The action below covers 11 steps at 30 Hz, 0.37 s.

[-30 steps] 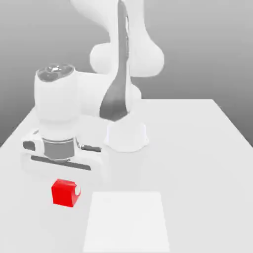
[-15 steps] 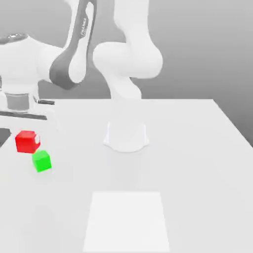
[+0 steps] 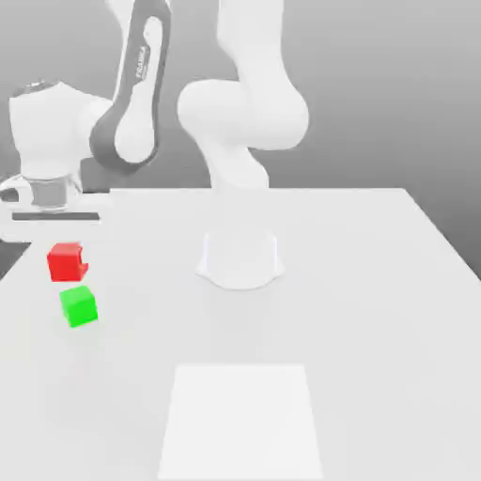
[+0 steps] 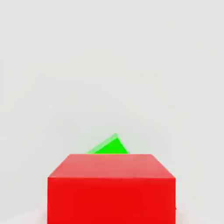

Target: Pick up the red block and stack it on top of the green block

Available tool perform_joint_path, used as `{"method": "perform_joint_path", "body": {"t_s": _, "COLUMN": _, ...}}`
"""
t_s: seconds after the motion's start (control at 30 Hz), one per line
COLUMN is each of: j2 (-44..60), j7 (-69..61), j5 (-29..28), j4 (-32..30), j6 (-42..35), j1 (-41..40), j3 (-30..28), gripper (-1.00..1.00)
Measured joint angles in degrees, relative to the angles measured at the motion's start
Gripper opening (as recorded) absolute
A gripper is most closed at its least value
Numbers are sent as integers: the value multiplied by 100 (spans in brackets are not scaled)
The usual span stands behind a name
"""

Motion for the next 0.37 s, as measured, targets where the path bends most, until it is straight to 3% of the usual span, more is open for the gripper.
{"method": "perform_joint_path", "body": {"t_s": 0.17, "j2": 448, "j7": -404, "j5": 589, "j4": -3, "j6": 399, "j1": 271, "j3": -112, "gripper": -100}}
{"method": "perform_joint_path", "body": {"t_s": 0.33, "j2": 935, "j7": -1077, "j5": 1547, "j4": 0, "j6": 774, "j1": 454, "j3": 8, "gripper": -100}}
{"method": "perform_joint_path", "body": {"t_s": 0.37, "j2": 1033, "j7": -1242, "j5": 1777, "j4": 4, "j6": 842, "j1": 462, "j3": 78, "gripper": 100}}
